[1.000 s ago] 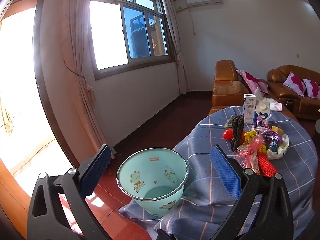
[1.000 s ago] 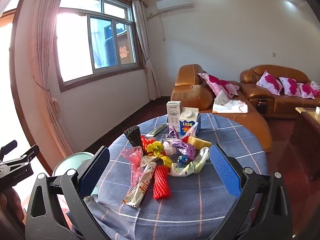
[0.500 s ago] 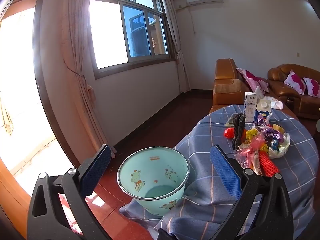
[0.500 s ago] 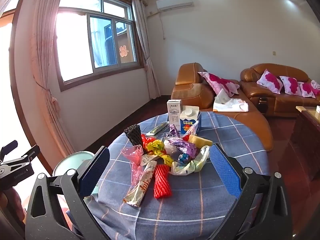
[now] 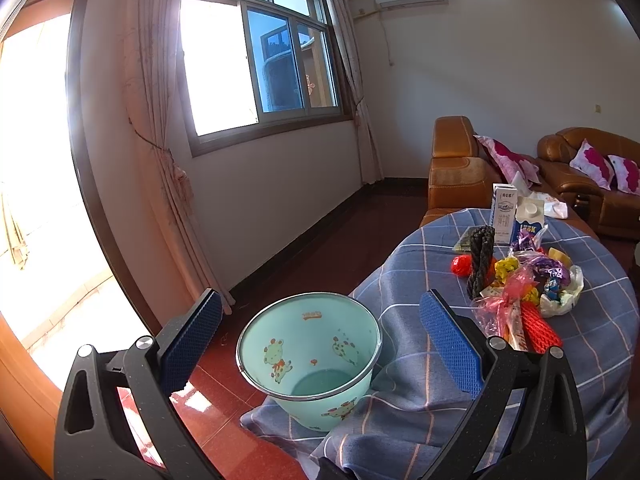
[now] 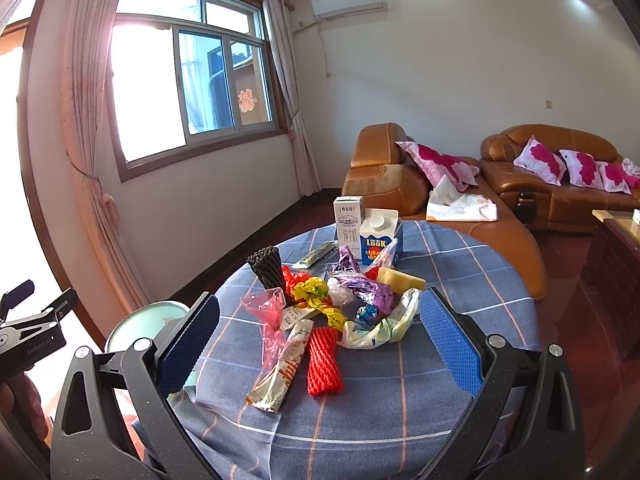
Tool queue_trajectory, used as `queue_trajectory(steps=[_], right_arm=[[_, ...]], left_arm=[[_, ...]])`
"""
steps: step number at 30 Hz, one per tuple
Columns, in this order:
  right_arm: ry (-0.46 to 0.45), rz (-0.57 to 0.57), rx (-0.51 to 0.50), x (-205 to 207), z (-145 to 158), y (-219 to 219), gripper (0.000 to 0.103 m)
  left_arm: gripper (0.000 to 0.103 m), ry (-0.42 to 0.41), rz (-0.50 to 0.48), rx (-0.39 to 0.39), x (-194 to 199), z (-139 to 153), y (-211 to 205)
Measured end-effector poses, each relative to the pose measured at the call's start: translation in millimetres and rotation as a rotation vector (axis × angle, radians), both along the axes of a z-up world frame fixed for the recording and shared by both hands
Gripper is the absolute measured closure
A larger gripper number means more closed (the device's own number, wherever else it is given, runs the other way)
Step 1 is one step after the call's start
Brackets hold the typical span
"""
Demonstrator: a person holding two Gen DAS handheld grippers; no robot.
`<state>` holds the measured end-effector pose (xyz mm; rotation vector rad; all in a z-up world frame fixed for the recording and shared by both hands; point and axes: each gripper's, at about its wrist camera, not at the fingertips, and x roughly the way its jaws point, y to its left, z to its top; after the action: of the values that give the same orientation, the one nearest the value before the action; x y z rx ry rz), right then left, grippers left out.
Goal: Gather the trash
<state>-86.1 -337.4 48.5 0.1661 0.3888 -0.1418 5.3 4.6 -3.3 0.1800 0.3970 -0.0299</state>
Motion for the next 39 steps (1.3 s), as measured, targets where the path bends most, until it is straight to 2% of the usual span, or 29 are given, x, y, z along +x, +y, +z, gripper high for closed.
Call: queue_trajectory(steps=[39], right_arm=[[0.013, 0.010, 0.007, 4.2, -8.5, 1.2, 0.005]], left_arm=[[0.006, 0.004, 0.002, 0.001, 1.4, -1.4, 1.7]])
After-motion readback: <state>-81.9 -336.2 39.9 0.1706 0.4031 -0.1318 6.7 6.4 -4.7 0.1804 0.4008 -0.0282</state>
